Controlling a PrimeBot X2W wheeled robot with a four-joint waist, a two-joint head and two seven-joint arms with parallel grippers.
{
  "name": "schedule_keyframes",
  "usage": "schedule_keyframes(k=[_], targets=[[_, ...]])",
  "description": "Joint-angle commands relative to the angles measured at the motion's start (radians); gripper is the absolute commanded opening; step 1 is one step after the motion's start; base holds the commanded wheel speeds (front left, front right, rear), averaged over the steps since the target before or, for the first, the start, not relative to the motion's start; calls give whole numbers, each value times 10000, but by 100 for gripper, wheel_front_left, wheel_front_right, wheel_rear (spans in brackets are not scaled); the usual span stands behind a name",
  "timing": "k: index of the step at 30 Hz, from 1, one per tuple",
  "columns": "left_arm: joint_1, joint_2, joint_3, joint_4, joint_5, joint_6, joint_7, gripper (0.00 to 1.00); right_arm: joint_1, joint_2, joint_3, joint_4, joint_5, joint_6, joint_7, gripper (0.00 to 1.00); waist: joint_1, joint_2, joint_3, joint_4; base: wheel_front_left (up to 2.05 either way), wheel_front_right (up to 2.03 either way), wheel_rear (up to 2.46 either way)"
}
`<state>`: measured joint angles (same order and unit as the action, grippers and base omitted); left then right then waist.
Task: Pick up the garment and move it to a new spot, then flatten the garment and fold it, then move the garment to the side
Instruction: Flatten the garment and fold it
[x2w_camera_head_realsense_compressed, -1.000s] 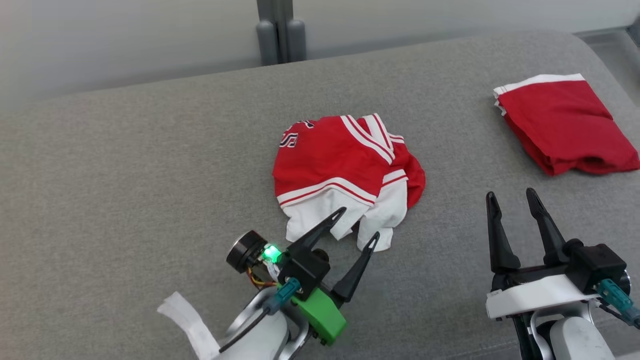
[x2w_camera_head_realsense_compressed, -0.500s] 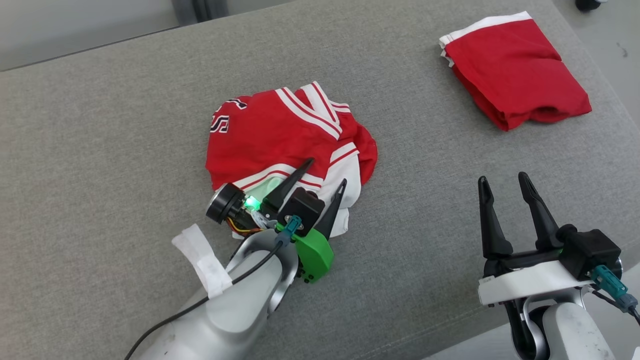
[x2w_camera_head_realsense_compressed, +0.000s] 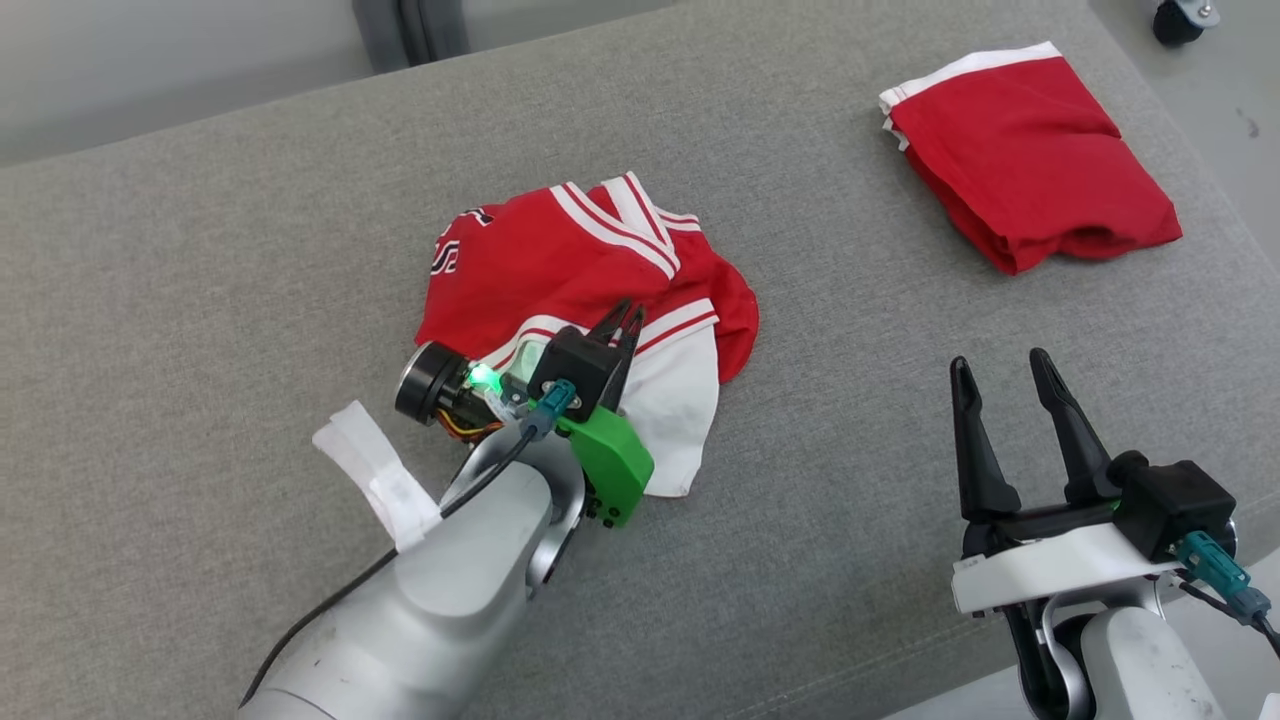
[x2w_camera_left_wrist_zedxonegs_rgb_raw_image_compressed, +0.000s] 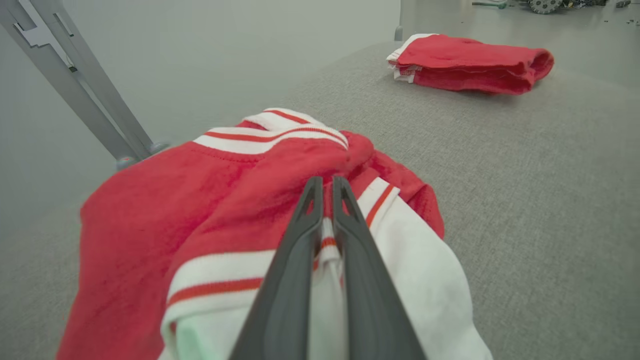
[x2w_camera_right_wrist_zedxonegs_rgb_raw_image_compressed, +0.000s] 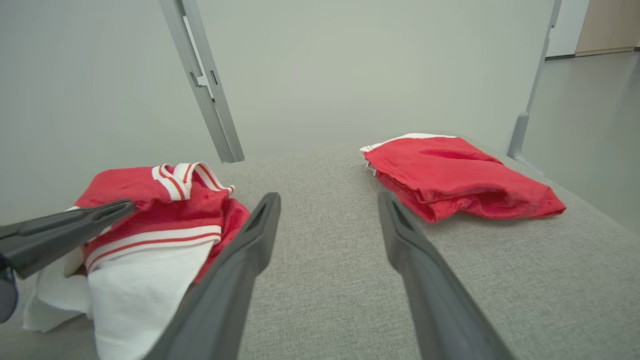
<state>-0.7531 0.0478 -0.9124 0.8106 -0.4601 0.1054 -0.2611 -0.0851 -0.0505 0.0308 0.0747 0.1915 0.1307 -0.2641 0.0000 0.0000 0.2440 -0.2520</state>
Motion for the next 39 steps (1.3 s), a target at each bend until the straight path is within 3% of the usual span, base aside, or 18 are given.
schedule_keyframes(k=[1,7,12,16,21,24,32,39], targets=[[-234,50,2,-186,-308,-209,-38,0,7,-3,28,26,109,0,-2,100,0,0,-240,-27,0,0,0],[-1343,36,-24,-1278,-1366,-1062,-9,0,159,-3,94,111,294,0,-2,100,0,0,-707,-335,0,0,0],[-3184,38,103,-2148,-2189,-1451,279,0,248,-2,219,186,469,0,-2,100,0,0,-976,-757,0,0,0],[-5056,44,260,-2557,-2563,-1529,197,0,407,-4,276,213,531,0,-2,100,0,0,-1072,-915,0,0,0],[-6650,114,1335,-2553,-2532,-1213,-37,0,519,1,9,171,544,0,-2,100,0,0,-1115,-696,0,0,0],[-6132,497,2176,-2700,-2366,-1230,-31,0,565,-3,-162,91,467,0,-2,100,0,0,-1125,-362,0,0,0],[-1721,1677,4168,-2768,-2251,-1590,-28,0,612,0,-431,-19,177,0,-2,100,0,0,-975,698,0,0,0],[480,2211,5745,-2200,-1673,-1854,-31,0,495,-7,-590,-118,-65,0,-2,100,0,0,-752,1111,0,0,0]])
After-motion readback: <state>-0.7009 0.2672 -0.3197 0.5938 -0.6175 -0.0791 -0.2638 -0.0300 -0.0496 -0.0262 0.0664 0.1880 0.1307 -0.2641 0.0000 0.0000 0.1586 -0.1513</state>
